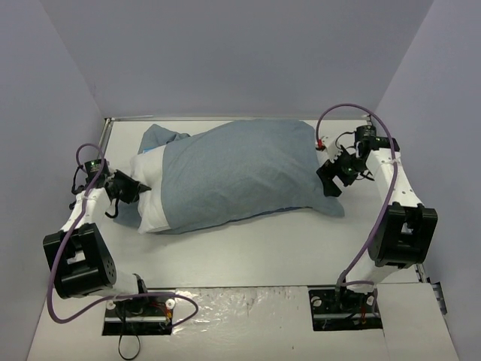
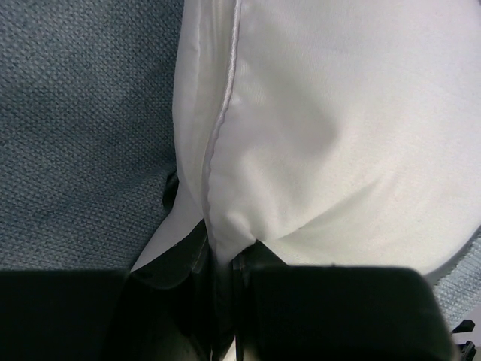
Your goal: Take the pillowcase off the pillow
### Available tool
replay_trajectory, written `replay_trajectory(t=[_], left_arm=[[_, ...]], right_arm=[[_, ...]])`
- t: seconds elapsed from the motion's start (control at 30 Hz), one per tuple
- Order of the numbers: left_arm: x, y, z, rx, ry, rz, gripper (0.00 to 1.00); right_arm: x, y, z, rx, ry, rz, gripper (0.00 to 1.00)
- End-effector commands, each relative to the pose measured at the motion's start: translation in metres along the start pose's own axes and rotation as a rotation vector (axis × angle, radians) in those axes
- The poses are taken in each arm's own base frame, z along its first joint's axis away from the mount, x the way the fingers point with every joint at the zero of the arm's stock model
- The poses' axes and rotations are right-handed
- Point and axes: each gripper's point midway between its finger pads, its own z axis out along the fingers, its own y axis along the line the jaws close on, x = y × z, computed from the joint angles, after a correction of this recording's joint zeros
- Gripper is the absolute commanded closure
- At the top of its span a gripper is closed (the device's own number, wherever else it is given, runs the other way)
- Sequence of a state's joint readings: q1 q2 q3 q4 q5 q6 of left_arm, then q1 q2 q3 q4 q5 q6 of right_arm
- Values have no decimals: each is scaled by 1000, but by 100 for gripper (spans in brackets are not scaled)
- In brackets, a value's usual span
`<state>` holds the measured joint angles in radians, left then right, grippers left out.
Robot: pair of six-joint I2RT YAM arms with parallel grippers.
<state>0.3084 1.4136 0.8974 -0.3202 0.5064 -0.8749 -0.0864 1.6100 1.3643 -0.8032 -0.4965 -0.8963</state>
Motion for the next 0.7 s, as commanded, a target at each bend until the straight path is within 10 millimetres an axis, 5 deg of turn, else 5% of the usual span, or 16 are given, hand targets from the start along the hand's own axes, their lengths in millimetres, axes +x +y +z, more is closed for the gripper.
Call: replay_trajectory(t=[0.0, 0.07, 0.3, 0.37, 0.47, 0.53, 0.57, 0.67], left_arm=[[-3, 3, -4, -15, -20, 10, 98], [-3, 1, -5, -7, -19, 5, 98], [0, -12, -14, 49, -24, -21, 98], [0, -16, -18, 57, -27, -22, 98], [-2, -23, -25, 72, -41, -18, 98], [-6, -30, -32, 87, -57, -23, 98], [-7, -33, -34, 98, -63, -29, 98], [-19, -55, -50, 167, -127, -52, 98]], right_arm=[[-15, 13, -9, -48, -78, -69, 9], [-16, 18, -4, -75, -99, -93, 0], [-10, 10, 48, -32, -48, -43, 3], [-5, 1, 61, -7, -13, -12, 17], [1, -15, 64, 39, 5, 62, 68], [7, -28, 51, 70, -21, 96, 80], [8, -31, 46, 82, -38, 101, 98], [21, -43, 20, 152, -75, 119, 100]])
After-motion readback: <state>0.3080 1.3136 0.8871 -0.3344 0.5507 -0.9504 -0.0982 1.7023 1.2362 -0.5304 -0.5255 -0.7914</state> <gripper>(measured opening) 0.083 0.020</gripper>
